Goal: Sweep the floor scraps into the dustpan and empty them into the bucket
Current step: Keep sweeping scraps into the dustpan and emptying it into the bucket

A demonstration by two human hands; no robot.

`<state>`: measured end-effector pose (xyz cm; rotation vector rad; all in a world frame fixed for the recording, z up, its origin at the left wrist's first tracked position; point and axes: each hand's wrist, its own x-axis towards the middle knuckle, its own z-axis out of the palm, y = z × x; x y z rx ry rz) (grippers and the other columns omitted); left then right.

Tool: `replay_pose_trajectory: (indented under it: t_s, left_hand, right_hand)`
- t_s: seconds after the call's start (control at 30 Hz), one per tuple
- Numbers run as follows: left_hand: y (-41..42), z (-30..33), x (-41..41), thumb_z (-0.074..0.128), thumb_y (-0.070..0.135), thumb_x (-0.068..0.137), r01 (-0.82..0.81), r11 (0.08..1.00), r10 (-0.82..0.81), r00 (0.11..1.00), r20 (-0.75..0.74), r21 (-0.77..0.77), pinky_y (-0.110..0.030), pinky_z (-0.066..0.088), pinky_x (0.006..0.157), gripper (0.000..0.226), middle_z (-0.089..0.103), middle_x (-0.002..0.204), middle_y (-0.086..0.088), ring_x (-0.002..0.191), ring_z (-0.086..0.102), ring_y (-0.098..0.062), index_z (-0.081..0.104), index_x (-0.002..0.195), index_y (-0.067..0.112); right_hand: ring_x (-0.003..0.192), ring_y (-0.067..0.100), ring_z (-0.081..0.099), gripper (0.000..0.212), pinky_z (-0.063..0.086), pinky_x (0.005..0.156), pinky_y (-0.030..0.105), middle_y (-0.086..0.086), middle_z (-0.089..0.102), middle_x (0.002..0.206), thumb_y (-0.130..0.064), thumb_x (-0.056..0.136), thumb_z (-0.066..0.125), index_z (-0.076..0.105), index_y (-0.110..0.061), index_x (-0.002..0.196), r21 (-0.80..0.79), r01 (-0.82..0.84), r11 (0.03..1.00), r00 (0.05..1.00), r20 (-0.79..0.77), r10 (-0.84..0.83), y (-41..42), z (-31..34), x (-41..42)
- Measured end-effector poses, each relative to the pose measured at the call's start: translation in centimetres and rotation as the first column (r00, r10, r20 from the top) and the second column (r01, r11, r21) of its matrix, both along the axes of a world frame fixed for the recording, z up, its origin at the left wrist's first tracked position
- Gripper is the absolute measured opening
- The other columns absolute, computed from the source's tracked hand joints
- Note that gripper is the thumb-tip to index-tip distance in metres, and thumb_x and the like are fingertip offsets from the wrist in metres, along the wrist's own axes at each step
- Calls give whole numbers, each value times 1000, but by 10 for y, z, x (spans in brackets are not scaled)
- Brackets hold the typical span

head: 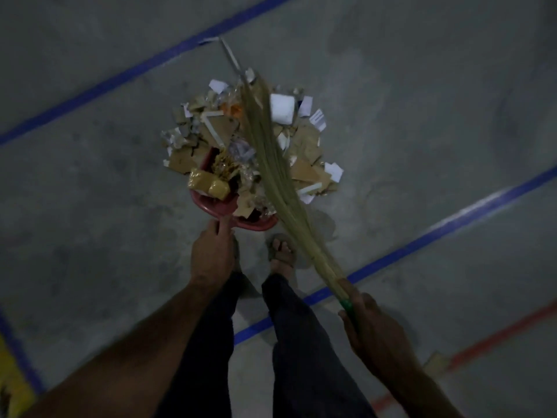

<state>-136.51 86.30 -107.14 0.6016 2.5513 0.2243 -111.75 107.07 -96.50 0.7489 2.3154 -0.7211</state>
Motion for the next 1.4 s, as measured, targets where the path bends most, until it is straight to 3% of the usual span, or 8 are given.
replay_pose_trajectory:
  t_s: [0.13, 0.27, 0.53, 0.83, 1.03, 1.2, 1.33, 1.4]
  left_hand:
    - [1, 89, 18, 53, 16, 93, 7, 1000, -7, 999, -47, -15, -40, 44, 61, 47, 57, 107, -17, 83, 58, -37, 44, 139, 16]
    - [-2, 160, 24, 57, 18, 96, 58, 998, -57, 989, -138, 4, -39, 41, 57, 42, 58, 104, -17, 78, 60, -38, 48, 136, 14]
    - [-36, 241, 36, 56, 21, 97, 95, 990, -60, 955, -291, 106, -42, 51, 57, 36, 58, 106, -16, 78, 60, -35, 50, 133, 15]
    - [-120, 284, 60, 50, 27, 100, 176, 965, -94, 926, -366, 196, -39, 50, 58, 34, 58, 108, -12, 81, 61, -33, 48, 133, 19]
    - [-176, 305, 99, 52, 26, 99, 284, 927, -184, 913, -364, 246, -42, 55, 58, 35, 58, 108, -12, 78, 61, -32, 47, 133, 20]
    - [-193, 329, 148, 54, 24, 98, 427, 864, -312, 869, -384, 265, -41, 51, 57, 32, 57, 101, -10, 80, 58, -32, 49, 129, 20]
    - [-188, 343, 198, 55, 25, 98, 538, 806, -420, 814, -401, 249, -37, 47, 54, 30, 58, 100, -9, 76, 58, -29, 48, 127, 21]
    - [-181, 347, 224, 55, 25, 98, 589, 771, -462, 779, -424, 242, -34, 44, 54, 29, 59, 101, -10, 78, 59, -29, 50, 126, 20]
  right_hand:
    - [56, 18, 54, 72, 42, 44, 29, 4, 58, 96, -26, 91, 68, 31, -29, 153, 21, -17, 1000, 989, -145, 20, 2, 75, 24]
    - [78, 13, 57, 64, 50, 62, 29, 0, 53, 116, -37, 103, 45, 11, -40, 156, -4, 55, 998, 987, -151, -55, -10, 141, 42]
    - [84, 17, 63, 65, 56, 69, 36, 2, 54, 118, -38, 102, 47, 7, -47, 153, 32, 121, 992, 952, -288, -107, -70, 226, 71]
    - [90, 14, 60, 66, 50, 69, 26, -3, 51, 122, -45, 103, 40, 1, -43, 156, 152, 220, 964, 930, -331, -160, -198, 265, 106]
    - [78, 13, 53, 71, 42, 61, 26, -1, 56, 108, -42, 100, 48, 0, -46, 152, 192, 324, 926, 885, -407, -225, -296, 281, 156]
    - [63, 14, 54, 82, 52, 56, 31, 2, 60, 86, -32, 90, 64, 17, -33, 157, 312, 369, 876, 844, -508, -174, -352, 286, 220]
    - [60, 11, 52, 91, 44, 52, 15, 5, 59, 87, -16, 78, 81, 30, -26, 153, 270, 500, 823, 774, -564, -286, -383, 293, 272]
    - [59, 16, 55, 88, 51, 51, 28, 7, 60, 86, -18, 76, 83, 36, -23, 150, 293, 561, 774, 745, -587, -317, -394, 297, 298]
